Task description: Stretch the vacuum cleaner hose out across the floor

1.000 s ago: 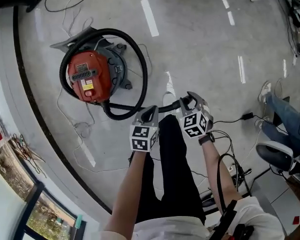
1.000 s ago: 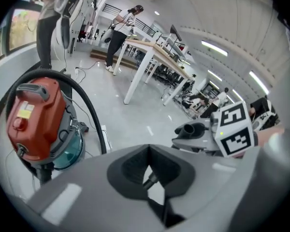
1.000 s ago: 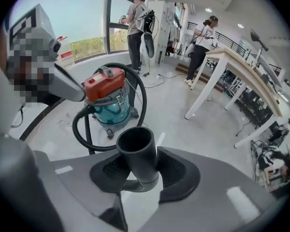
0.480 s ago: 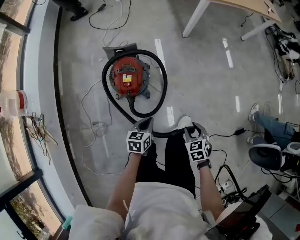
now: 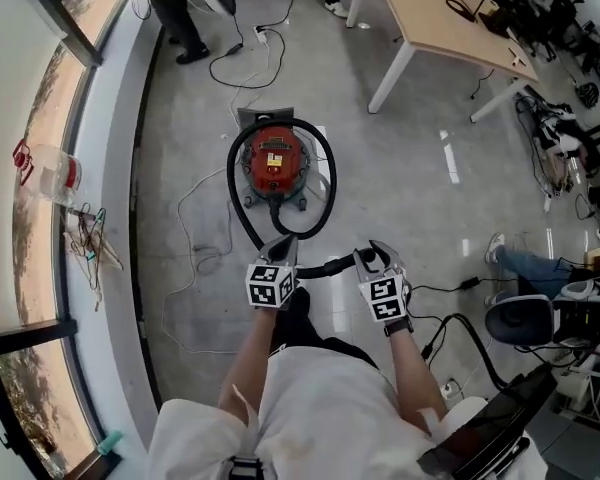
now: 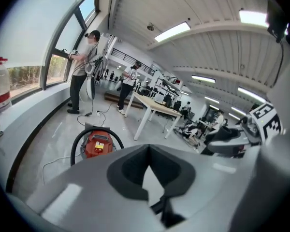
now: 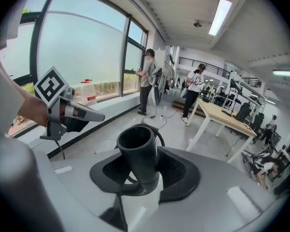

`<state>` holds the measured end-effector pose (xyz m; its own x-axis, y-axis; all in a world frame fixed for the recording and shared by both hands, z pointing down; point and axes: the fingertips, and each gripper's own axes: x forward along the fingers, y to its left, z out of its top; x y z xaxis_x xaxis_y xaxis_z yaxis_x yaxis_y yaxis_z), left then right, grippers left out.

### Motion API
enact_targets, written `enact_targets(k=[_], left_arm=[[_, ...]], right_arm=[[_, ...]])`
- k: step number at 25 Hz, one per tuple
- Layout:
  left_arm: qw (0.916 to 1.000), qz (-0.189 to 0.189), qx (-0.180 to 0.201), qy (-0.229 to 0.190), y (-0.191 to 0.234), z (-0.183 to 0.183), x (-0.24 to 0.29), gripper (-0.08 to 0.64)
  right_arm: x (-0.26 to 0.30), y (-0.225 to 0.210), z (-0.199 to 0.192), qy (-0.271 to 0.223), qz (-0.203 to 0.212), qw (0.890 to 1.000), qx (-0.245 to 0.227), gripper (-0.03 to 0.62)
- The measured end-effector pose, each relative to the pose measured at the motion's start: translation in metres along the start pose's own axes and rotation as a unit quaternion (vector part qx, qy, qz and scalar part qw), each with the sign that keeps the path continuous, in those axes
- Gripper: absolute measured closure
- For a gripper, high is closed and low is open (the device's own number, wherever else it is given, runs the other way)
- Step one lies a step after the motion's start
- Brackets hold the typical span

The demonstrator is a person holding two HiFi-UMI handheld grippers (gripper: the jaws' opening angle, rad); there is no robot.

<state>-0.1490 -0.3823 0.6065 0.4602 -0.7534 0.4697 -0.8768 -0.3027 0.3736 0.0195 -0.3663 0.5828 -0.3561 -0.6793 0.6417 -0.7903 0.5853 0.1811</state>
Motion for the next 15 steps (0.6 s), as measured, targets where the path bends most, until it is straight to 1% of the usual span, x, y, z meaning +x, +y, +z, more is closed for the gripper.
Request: enact_targets(k=[3, 5, 7, 9, 12, 15], left_arm=[[0.9993, 0.011, 0.020, -0.030, -0.019, -0.001, -0.045, 0.558], [0.9984, 0.018, 0.038, -0.039, -0.044, -0.013, -0.085, 0.558], [0.9969, 0.026, 0.057, -0.048, -0.070, -0.024, -0.127, 0.558], [0.9941, 0.039, 0.075, -0.068, -0.090, -0.023, -0.166, 0.558], [0.9904, 0.053, 0.085, -0.095, -0.107, -0.022, -0.230, 0.558], [0.9850, 0.058, 0.104, -0.125, -0.114, -0.014, -0.286, 0.558]], right_arm=[[-0.032, 0.021, 0.014, -0.051, -0.013, 0.999, 0.007, 0.439], [-0.064, 0.041, 0.006, -0.073, -0.014, 0.997, 0.008, 0.437], [-0.098, 0.056, -0.005, -0.091, -0.017, 0.995, 0.021, 0.437], [-0.128, 0.063, -0.005, -0.112, -0.028, 0.993, 0.038, 0.437], [-0.172, 0.089, -0.002, -0.133, -0.034, 0.989, 0.049, 0.439], [-0.207, 0.119, 0.009, -0.159, -0.039, 0.985, 0.058, 0.440]])
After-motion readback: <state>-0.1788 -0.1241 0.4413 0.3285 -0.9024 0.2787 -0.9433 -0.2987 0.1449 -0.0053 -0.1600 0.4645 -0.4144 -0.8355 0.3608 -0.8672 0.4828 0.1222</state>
